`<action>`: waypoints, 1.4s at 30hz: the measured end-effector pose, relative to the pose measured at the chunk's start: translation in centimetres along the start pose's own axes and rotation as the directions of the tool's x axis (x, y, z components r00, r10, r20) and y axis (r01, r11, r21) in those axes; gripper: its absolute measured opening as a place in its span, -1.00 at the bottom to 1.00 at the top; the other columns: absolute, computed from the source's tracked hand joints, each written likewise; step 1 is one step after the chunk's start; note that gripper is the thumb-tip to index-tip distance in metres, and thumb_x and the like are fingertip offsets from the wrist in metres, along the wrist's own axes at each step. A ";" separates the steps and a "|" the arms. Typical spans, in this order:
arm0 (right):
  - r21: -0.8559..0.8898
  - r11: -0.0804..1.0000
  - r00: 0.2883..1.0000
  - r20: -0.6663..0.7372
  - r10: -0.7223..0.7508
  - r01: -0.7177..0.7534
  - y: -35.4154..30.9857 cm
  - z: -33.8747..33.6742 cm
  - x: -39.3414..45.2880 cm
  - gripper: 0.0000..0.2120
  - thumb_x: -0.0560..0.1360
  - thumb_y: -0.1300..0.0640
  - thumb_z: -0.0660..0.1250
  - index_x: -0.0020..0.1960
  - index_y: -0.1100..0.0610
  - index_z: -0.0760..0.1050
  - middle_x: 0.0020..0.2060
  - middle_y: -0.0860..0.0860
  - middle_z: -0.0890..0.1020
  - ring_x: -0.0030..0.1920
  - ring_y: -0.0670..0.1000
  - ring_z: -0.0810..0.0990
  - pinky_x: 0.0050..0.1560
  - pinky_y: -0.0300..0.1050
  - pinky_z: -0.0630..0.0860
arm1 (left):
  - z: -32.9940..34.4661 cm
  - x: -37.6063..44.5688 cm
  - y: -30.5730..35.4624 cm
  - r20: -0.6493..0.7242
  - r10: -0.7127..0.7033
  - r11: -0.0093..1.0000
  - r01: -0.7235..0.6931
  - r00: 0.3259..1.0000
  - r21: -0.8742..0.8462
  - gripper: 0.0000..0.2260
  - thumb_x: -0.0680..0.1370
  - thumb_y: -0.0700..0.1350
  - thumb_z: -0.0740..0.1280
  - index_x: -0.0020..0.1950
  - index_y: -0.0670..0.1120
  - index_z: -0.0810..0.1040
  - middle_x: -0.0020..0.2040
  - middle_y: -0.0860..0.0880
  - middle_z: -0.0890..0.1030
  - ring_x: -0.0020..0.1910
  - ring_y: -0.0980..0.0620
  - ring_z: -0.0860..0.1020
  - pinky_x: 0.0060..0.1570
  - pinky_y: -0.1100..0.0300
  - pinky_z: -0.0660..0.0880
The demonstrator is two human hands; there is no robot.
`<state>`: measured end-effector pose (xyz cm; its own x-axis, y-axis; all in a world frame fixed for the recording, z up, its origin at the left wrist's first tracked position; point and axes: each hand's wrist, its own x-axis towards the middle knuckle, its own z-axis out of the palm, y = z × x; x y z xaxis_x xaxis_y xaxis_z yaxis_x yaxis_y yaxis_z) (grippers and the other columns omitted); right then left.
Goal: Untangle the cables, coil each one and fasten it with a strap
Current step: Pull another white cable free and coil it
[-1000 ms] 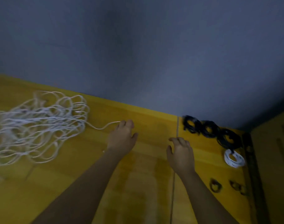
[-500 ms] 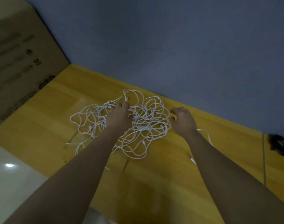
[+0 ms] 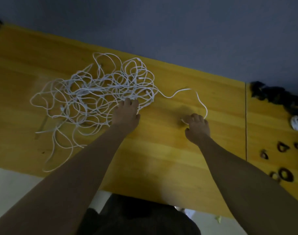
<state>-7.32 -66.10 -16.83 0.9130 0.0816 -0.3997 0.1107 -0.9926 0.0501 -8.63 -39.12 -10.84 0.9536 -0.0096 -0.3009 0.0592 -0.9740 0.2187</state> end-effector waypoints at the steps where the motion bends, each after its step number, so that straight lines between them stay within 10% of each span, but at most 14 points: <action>1: -0.047 0.998 0.999 0.018 0.029 -0.028 0.9 0.9 -0.3 -0.51 0.53 0.13 0.22 0.44 0.09 0.24 0.39 0.08 0.30 0.42 0.12 0.20 0.42 0.06 0.12 | 0.7 -0.1 0.8 0.017 0.009 1.000 -0.009 1.000 0.013 -0.62 0.62 -0.01 0.23 0.39 -0.09 0.28 0.35 -0.16 0.34 0.35 -0.18 0.33 0.21 -0.07 0.44; 7: -0.151 0.979 0.988 -0.053 -0.145 0.135 4.0 3.1 0.0 -0.53 0.60 0.20 0.05 0.50 0.04 0.18 0.28 0.10 0.43 0.36 0.13 0.32 0.48 0.10 -0.10 | 3.3 -1.0 5.3 0.058 0.044 0.999 -0.045 0.997 0.014 -0.65 0.61 0.00 0.23 0.35 -0.08 0.31 0.32 -0.13 0.37 0.32 -0.16 0.36 0.16 -0.03 0.44; 11: 0.130 0.920 0.927 -0.119 -0.355 0.369 2.4 1.4 -0.3 -0.64 0.63 0.14 0.12 0.42 0.08 0.36 0.19 0.14 0.55 0.23 0.14 0.49 0.29 -0.01 0.32 | 3.4 -1.0 8.0 0.013 0.152 0.987 -0.151 0.988 -0.060 -0.57 0.62 -0.01 0.22 0.46 -0.05 0.25 0.41 -0.10 0.32 0.40 -0.12 0.29 0.27 -0.03 0.37; 15: 0.167 0.774 0.745 -0.451 -0.491 0.611 0.4 -2.7 -1.7 -0.82 0.52 0.21 0.31 0.03 0.28 0.60 -0.20 0.22 0.63 -0.16 0.24 0.63 -0.18 0.05 0.53 | 2.0 -0.7 10.0 -0.041 0.339 0.940 -0.338 0.940 0.041 -0.52 0.64 0.04 0.14 0.53 -0.03 0.16 0.52 -0.04 0.19 0.48 -0.06 0.18 0.34 0.03 0.26; 18: 0.109 0.712 0.638 -0.551 -0.537 0.694 -0.3 -6.0 -2.3 -0.84 0.52 0.18 0.32 -0.11 0.26 0.60 -0.30 0.18 0.62 -0.26 0.21 0.61 -0.24 0.03 0.51 | -0.8 -1.3 10.1 -0.194 0.386 0.912 -0.343 0.902 0.224 -0.69 0.61 0.04 0.22 0.24 -0.10 0.53 0.26 -0.12 0.50 0.26 -0.14 0.46 0.14 -0.02 0.41; 21: 0.154 0.708 0.615 -0.641 -0.459 0.689 -0.6 -9.1 -2.0 -0.78 0.56 0.10 0.28 -0.14 0.24 0.58 -0.27 0.12 0.62 -0.20 0.17 0.59 -0.16 0.02 0.47 | -4.5 -2.5 8.6 -0.380 0.337 0.941 -0.296 0.861 0.162 -0.82 0.58 -0.08 0.29 0.01 -0.15 0.62 -0.03 -0.15 0.61 0.03 -0.20 0.55 -0.08 -0.01 0.43; 27: 0.566 0.538 0.762 -0.594 -0.259 0.624 -3.4 -14.2 -0.5 -0.79 0.64 0.11 0.17 -0.10 0.10 0.51 -0.37 -0.14 0.51 -0.31 -0.14 0.48 -0.31 -0.19 0.29 | -13.8 -3.8 3.0 -0.570 -0.296 0.905 0.035 0.766 -0.423 -0.72 0.66 0.01 0.08 0.05 -0.12 0.51 -0.17 -0.12 0.64 -0.15 -0.21 0.57 -0.15 -0.06 0.50; 32: 0.709 0.383 0.803 -0.560 -0.202 0.591 -7.8 -19.1 -0.1 -0.76 0.65 0.11 0.14 -0.17 -0.09 0.41 -0.45 -0.24 0.49 -0.41 -0.17 0.41 -0.36 -0.25 0.30 | -19.5 -3.7 -0.4 -0.614 -0.424 0.792 -0.057 0.666 -0.608 -0.75 0.67 -0.04 0.07 -0.03 -0.12 0.47 -0.26 -0.05 0.62 -0.18 -0.14 0.58 -0.09 -0.05 0.52; 42: 0.445 0.524 0.469 -0.878 0.096 0.726 -18.8 -44.8 0.4 -0.78 0.62 0.11 0.17 -0.05 0.19 0.54 -0.36 0.10 0.48 -0.29 0.10 0.42 -0.29 -0.06 0.25 | -38.8 0.4 -3.3 -0.734 -0.220 0.509 -0.566 0.643 -0.648 -0.81 0.64 -0.33 0.06 -0.08 -0.18 0.41 -0.12 -0.20 0.55 -0.37 0.17 0.51 -0.34 0.35 0.44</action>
<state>8.60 -43.40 23.10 0.7832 0.0219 0.6214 0.5465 -0.5007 -0.6712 3.03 -27.13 24.33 0.8168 0.3740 0.4394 -0.3178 -0.3440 0.8836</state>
